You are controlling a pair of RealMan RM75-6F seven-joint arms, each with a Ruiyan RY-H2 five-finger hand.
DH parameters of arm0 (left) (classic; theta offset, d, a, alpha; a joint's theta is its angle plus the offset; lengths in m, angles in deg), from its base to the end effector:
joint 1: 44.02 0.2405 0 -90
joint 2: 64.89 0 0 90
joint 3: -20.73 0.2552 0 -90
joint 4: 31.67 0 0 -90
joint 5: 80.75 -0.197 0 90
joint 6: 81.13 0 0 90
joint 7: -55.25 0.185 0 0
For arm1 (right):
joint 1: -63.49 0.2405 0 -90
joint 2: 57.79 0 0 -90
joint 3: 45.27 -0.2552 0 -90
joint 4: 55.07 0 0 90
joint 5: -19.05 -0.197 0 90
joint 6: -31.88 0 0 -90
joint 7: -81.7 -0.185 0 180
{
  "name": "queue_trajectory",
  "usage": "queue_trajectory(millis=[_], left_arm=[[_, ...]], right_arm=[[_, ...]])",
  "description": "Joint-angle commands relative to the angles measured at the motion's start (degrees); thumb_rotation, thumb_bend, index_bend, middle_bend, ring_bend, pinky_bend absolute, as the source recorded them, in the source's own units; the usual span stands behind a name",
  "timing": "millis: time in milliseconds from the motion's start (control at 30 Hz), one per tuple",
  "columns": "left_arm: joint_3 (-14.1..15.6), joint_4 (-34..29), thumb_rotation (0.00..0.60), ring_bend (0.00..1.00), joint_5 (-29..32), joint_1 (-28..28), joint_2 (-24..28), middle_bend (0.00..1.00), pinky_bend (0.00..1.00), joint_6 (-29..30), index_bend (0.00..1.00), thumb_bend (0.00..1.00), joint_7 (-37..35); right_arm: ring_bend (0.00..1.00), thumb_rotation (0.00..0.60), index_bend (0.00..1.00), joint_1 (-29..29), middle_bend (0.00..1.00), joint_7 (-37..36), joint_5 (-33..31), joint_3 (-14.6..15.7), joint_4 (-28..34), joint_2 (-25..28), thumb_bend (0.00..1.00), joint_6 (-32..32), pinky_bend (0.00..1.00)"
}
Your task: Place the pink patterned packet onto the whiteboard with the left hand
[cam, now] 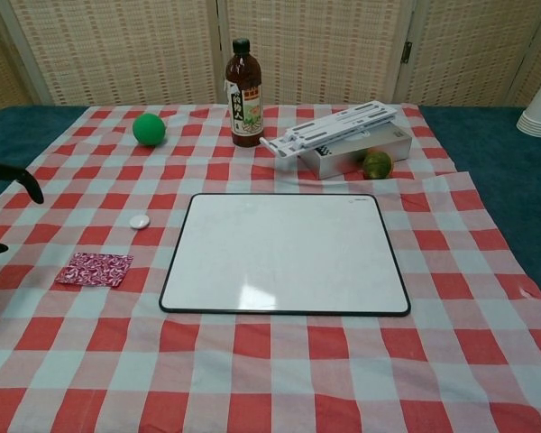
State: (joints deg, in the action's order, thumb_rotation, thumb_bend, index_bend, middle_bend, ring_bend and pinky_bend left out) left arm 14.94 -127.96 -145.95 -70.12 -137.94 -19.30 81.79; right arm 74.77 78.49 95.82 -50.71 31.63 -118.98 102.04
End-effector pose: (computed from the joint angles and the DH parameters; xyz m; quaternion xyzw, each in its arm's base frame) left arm -0.2449 0.3166 0.0638 -0.7151 -0.3828 -0.2705 0.5185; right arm -0.3419 -0.2650 0.1797 0.6038 -0.4280 0.3141 0.5946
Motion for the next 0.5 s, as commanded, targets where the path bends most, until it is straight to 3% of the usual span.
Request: queue_trajectory(millis=[33, 233, 367, 500], left_arm=[[-0.74, 0.72, 0.600, 1.00, 2.36, -1.07, -2.04, 1.00, 0.96, 0.98, 0.29, 0.26, 2.34], [-3.20, 1.68, 0.600, 1.00, 8.39, -2.39, -5.51, 1.00, 0.97, 1.96, 0.33, 0.27, 4.13], [-2.42, -0.44, 0.600, 1.00, 9.92, -3.14, -5.39, 1.00, 0.97, 2.26, 0.32, 0.27, 7.41], [-1.66, -4.23, 0.600, 1.00, 12.08, -3.88, -4.72, 1.00, 0.96, 1.02, 0.24, 0.26, 8.72]], right_arm=[[0.15, 0.600, 0.10, -0.05, 0.18, -0.03, 0.25, 0.03, 0.28, 0.16, 0.15, 0.38, 0.26], [0.15, 0.600, 0.10, -0.35, 0.18, 0.00, 0.80, 0.30, 0.49, 0.24, 0.15, 1.03, 0.26], [0.15, 0.600, 0.10, -0.42, 0.18, -0.04, 0.89, 0.27, 0.52, 0.24, 0.15, 1.33, 0.26], [0.16, 0.600, 0.10, -0.32, 0.18, -0.02, 0.71, 0.20, 0.38, 0.14, 0.15, 1.17, 0.26]])
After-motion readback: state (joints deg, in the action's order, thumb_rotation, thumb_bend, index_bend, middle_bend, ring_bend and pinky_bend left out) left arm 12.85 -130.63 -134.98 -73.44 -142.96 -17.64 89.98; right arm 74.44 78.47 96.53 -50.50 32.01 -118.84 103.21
